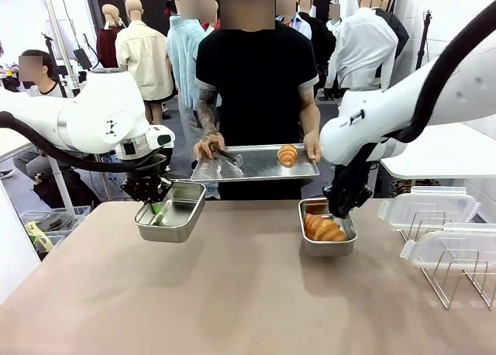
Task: Place the bread in airtight containers.
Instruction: Once an object is inside an Airtight Container , place the container in the center of the table.
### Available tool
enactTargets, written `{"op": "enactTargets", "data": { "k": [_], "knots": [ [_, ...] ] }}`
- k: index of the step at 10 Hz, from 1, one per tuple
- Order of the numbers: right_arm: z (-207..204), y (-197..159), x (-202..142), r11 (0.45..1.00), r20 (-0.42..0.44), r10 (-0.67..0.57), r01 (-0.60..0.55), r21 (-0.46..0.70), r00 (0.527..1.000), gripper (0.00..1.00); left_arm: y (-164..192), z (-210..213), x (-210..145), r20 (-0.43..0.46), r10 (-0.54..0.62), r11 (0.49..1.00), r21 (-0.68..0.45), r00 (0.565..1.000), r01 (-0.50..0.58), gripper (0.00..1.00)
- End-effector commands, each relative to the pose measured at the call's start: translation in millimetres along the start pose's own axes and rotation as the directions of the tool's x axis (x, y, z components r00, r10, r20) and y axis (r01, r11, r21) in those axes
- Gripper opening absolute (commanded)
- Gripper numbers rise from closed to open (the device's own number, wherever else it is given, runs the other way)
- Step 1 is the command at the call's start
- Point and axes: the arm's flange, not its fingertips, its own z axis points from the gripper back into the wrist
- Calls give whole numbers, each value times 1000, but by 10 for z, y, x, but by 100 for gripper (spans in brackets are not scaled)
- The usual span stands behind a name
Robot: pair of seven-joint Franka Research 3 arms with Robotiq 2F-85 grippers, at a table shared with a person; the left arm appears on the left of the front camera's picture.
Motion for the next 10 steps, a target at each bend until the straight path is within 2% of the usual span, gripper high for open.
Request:
{"op": "enactTargets", "data": {
  "k": [1, 3, 4, 8, 9, 10],
  "knots": [
    [-80, 106, 267, 999, -39, 53, -54, -9, 998, 0, -5, 19, 5, 23, 17, 1000, 16, 1000, -17, 0],
    [-243, 140, 312, 1000, -28, 9, -9, -3, 1000, 0, -5, 19, 5, 23, 17, 1000, 16, 1000, -17, 0],
    [-282, 161, 321, 1000, -41, -8, 7, -10, 999, 11, -5, 19, 5, 23, 17, 1000, 16, 1000, -17, 0],
    [-186, 244, 230, 997, -22, -47, 45, -62, 999, 87, -5, 19, 5, 23, 17, 1000, 16, 1000, -17, 0],
    [-141, 246, 196, 997, -4, -54, 54, -63, 999, 100, -5, 19, 5, 23, 17, 1000, 16, 1000, -17, 0],
    [-95, 237, 130, 996, 4, -60, 60, -59, 998, 100, -5, 19, 5, 23, 17, 1000, 16, 1000, -17, 0]
  ]
}}
